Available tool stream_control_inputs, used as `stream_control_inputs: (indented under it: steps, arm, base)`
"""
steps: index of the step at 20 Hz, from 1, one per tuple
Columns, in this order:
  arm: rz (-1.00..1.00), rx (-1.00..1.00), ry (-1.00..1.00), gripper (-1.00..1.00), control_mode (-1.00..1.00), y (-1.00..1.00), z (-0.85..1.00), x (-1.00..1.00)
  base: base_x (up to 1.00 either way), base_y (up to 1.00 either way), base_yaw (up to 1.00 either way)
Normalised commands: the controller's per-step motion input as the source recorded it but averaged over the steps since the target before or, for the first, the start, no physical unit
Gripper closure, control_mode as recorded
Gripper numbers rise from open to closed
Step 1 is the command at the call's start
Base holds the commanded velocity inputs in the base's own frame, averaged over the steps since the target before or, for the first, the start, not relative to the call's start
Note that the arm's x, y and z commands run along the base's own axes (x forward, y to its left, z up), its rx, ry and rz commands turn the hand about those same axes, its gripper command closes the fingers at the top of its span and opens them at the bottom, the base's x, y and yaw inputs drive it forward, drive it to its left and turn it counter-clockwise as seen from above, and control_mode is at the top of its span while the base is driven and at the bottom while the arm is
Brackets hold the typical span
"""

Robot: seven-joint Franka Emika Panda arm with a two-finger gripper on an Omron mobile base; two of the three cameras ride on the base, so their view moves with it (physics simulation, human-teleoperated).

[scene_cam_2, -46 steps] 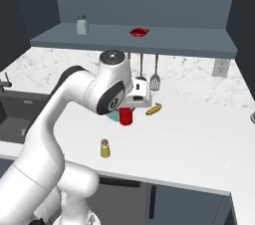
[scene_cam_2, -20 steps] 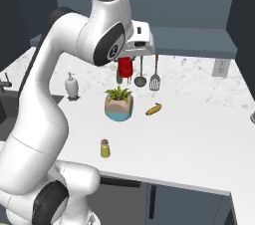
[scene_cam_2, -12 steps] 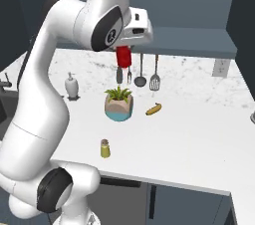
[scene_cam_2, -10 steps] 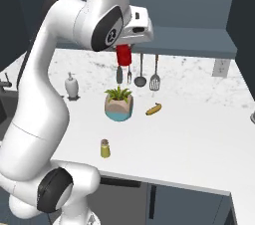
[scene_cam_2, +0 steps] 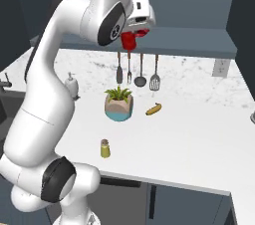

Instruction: Put the shaker and condiment bottle from the counter next to their counterparts in the cabinet.

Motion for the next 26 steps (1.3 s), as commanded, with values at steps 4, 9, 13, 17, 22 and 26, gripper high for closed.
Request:
stream_control_inputs:
  steps: [4, 9, 13, 17, 22, 26]
  arm:
    - [0.00, -0.10, 0.00, 1.00, -1.00, 0.03, -0.01, 0.24]
    - [0.00, -0.05, 0.00, 1.00, -1.00, -0.11, -0.09, 0.27]
    - [0.00, 0.00, 0.00, 1.00, -1.00, -0.33, 0.00, 0.69]
    - [0.00, 0.00, 0.00, 1.00, -1.00, -0.33, 0.00, 0.77]
    - [0.00, 0.00, 0.00, 1.00, -1.00, -0.05, 0.00, 0.80]
    - [0.00, 0.00, 0.02, 1.00, -1.00, -0.02, -0.07, 0.47]
  base:
    - [0.00, 0.00, 0.00]
    - [0.00, 0.00, 0.00]
    - [0.00, 0.00, 0.00]
    - [0.00, 0.00, 0.00]
    - [0.00, 0.00, 0.00]
    - [0.00, 0.00, 0.00]
